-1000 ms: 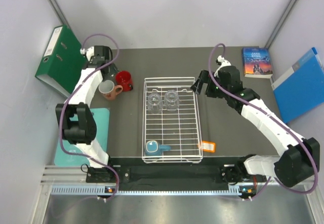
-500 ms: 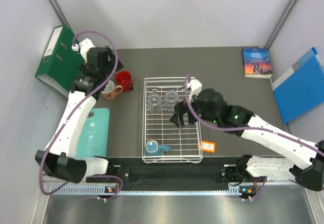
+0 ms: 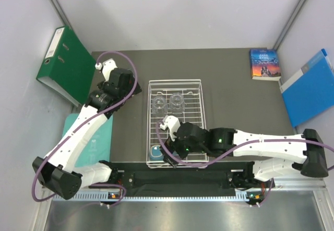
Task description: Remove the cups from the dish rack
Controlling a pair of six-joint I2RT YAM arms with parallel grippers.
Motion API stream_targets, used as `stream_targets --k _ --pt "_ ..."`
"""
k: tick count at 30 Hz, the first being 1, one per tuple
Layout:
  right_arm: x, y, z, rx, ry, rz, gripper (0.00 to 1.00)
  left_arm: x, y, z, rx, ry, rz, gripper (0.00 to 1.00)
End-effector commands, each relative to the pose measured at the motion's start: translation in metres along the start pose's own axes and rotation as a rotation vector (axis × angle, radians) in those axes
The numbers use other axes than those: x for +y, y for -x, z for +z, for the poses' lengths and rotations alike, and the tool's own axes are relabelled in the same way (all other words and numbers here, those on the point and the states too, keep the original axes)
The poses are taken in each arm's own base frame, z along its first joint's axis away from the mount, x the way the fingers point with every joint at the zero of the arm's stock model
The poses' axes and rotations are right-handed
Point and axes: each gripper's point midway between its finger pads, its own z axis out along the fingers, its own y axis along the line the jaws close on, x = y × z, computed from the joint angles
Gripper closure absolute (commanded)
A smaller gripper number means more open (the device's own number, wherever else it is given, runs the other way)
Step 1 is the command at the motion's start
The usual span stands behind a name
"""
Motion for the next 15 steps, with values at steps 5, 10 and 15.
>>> stream_targets --k 5,10,15 --pt "0.019 0.010 0.026 -0.017 0.040 -0.079 0.00 0.009 0.004 -0.014 -0.033 -0.006 -0.037 0.01" --pt "0.024 0.018 0.040 -0.023 0.051 -0.108 0.00 0.013 0.001 -0.015 -0.033 0.000 -0.035 0.01" --pt "0.033 0.031 0.046 -0.042 0.078 -0.108 0.00 0.014 0.002 -0.015 -0.037 0.002 -0.035 0.01"
